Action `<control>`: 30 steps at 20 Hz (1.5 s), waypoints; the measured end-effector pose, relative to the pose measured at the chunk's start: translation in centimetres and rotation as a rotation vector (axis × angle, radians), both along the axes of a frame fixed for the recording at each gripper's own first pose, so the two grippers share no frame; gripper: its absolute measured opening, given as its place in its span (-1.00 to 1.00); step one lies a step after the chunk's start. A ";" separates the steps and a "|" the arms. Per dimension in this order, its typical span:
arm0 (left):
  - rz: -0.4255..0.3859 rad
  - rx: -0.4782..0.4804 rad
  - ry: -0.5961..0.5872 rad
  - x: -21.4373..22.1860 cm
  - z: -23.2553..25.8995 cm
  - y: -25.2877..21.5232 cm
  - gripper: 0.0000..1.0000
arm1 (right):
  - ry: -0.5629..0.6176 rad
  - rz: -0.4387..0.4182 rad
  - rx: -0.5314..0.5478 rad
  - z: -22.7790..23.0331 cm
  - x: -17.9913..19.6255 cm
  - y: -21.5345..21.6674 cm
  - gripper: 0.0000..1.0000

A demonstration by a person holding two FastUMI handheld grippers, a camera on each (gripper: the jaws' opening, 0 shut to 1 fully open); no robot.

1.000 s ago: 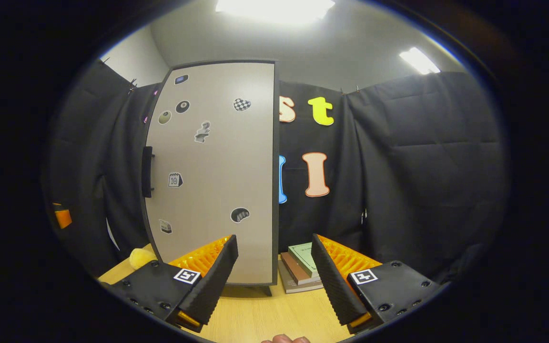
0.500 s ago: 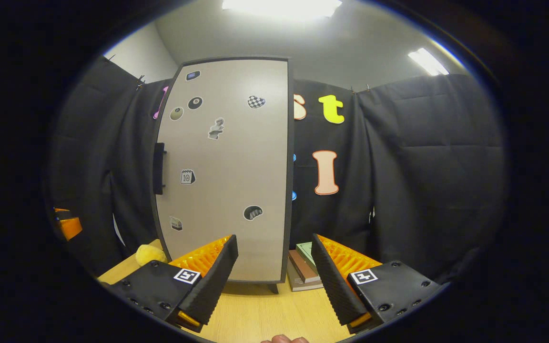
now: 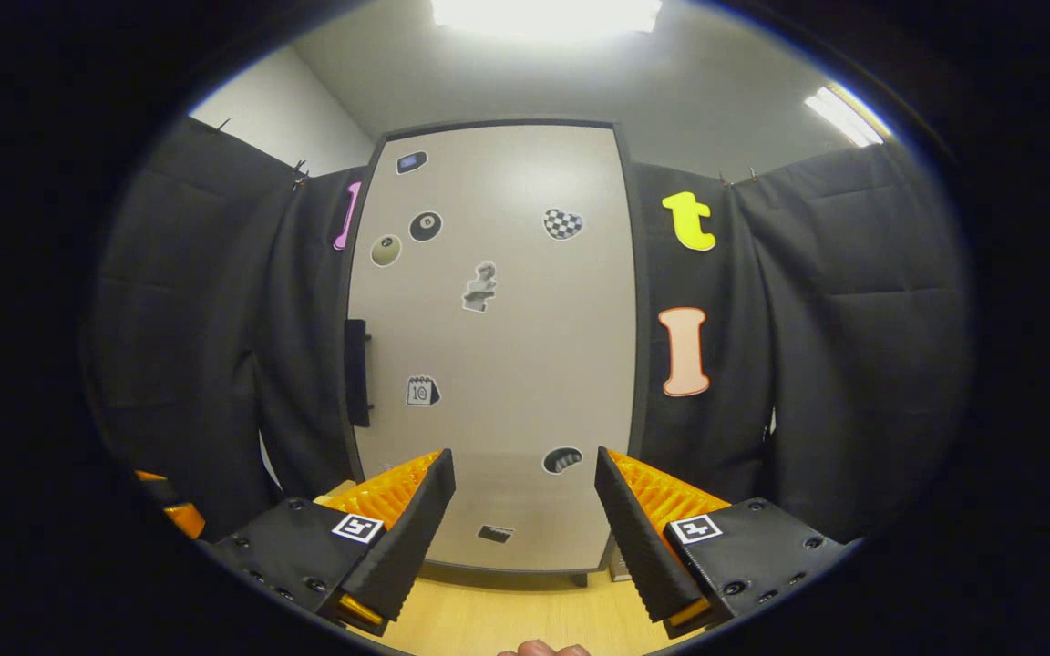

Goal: Open the cabinet door with the right hand, grasp the bottle in the cabinet with the left hand and place it on the coaster, then close the cabinet door with the right hand.

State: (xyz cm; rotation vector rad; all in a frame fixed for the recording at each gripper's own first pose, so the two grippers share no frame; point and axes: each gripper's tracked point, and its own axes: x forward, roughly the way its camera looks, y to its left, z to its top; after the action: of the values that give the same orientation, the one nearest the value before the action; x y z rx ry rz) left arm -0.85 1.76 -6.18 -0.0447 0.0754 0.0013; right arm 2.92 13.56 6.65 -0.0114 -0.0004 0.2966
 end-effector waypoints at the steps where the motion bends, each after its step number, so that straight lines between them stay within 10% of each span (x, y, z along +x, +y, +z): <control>1: 0.011 -0.002 0.008 -0.3 -0.4 0.5 0.77 | -0.010 0.015 -0.003 0.8 0.6 1.2 0.96; 13: 0.150 -0.051 0.099 -2.3 -5.9 7.2 0.77 | 0.012 0.182 0.056 3.9 5.9 17.1 0.97; 25: 0.223 -0.096 0.142 -2.0 -9.3 11.7 0.72 | 0.074 0.113 -0.037 1.2 10.6 22.3 0.94; 30: 0.247 -0.093 0.145 -2.0 -9.6 12.7 0.72 | 0.111 0.105 -0.022 0.7 11.2 23.2 0.07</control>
State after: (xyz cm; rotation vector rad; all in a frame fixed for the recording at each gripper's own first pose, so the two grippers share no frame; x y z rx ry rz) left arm -2.90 14.46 -15.78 -0.1466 0.2144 0.2479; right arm 14.09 36.76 7.40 -0.0167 0.1125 0.4016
